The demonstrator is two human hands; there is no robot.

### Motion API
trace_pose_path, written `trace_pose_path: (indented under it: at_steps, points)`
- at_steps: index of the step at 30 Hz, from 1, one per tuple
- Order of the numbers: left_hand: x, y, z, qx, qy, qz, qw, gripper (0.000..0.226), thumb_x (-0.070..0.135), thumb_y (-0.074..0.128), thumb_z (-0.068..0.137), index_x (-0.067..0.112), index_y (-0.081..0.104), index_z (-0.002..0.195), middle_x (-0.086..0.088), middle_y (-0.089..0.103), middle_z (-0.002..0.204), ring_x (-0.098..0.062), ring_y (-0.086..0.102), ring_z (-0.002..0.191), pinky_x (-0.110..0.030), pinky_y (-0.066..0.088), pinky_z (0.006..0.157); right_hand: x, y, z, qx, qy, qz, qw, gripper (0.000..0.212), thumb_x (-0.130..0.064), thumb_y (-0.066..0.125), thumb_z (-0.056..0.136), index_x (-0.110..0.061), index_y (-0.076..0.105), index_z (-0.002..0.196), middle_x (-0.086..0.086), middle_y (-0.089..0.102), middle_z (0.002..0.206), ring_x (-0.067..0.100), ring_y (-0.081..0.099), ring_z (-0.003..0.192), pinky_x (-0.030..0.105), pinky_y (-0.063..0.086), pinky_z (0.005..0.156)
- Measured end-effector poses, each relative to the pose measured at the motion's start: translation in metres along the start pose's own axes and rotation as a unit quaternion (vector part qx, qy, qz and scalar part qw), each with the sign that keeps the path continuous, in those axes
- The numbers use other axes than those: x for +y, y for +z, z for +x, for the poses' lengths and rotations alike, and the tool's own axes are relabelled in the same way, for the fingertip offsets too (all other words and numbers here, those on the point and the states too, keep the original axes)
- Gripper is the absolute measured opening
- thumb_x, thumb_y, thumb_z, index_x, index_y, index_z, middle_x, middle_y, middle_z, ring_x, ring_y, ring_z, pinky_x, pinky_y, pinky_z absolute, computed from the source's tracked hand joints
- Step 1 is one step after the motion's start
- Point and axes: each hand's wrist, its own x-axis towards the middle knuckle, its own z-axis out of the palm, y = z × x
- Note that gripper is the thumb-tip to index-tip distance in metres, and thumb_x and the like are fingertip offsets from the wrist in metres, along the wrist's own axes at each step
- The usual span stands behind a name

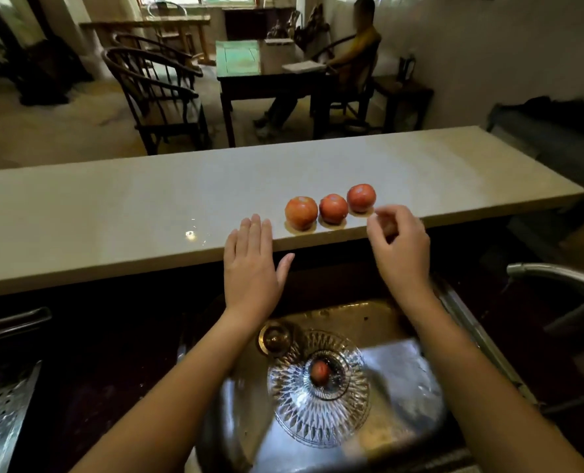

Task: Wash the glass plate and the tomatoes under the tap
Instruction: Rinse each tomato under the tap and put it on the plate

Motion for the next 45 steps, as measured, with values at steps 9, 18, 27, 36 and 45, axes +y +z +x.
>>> trace_pose_path:
  at_steps: [9,18,27,36,45]
  points:
    - [-0.007,-0.001,0.003,-0.024,0.023,-0.003,0.999,0.078,0.062,0.039,0.086,0.010,0.030,0.143,-0.011,0.034,0.151,-0.027,0.027,0.142,-0.039,0.014,0.115,-0.017,0.016,0.063,-0.202,0.136,-0.110,0.964,0.062,-0.018,0.060,0.083,-0.016,0.035,0.139,0.012,0.042,0.137,0.031,0.032,0.128,0.041,0.035,0.103]
    - [-0.006,-0.041,0.010,-0.075,-0.034,-0.260,0.962,0.063,0.051,0.043,0.091,0.015,0.033,0.142,-0.005,0.034,0.151,-0.019,0.023,0.143,-0.040,0.012,0.119,-0.023,-0.011,0.039,-0.114,0.118,0.001,0.986,0.054,-0.016,0.072,0.078,-0.024,0.048,0.124,0.005,0.047,0.132,0.018,0.048,0.112,0.030,0.043,0.092]
    - [0.125,-0.057,-0.009,-0.254,-0.104,-0.678,0.682,0.032,0.024,0.038,0.099,0.011,0.050,0.125,-0.003,0.059,0.095,-0.013,0.059,0.074,-0.023,0.053,0.058,0.002,-0.093,-0.048,-0.074,0.114,0.063,0.989,0.050,-0.012,0.075,0.075,-0.020,0.052,0.120,-0.007,0.053,0.117,0.011,0.054,0.104,0.018,0.045,0.085]
    - [0.235,0.008,-0.024,-0.511,-0.228,-0.731,0.390,0.037,0.033,0.042,0.098,0.007,0.054,0.120,-0.017,0.065,0.106,-0.019,0.068,0.079,-0.021,0.054,0.051,0.087,-0.131,-0.074,-0.072,0.264,0.086,0.958,0.055,-0.006,0.067,0.081,-0.023,0.050,0.130,0.009,0.048,0.135,0.007,0.053,0.104,0.005,0.047,0.070]
    - [0.274,0.043,-0.027,-0.463,-0.243,-0.778,0.347,0.025,0.025,0.045,0.097,0.013,0.066,0.100,-0.016,0.066,0.104,-0.025,0.064,0.098,-0.026,0.057,0.065,0.129,-0.154,-0.064,-0.113,0.316,0.174,0.926,0.058,-0.014,0.062,0.087,-0.039,0.042,0.136,-0.010,0.050,0.126,-0.011,0.048,0.091,-0.001,0.044,0.058]
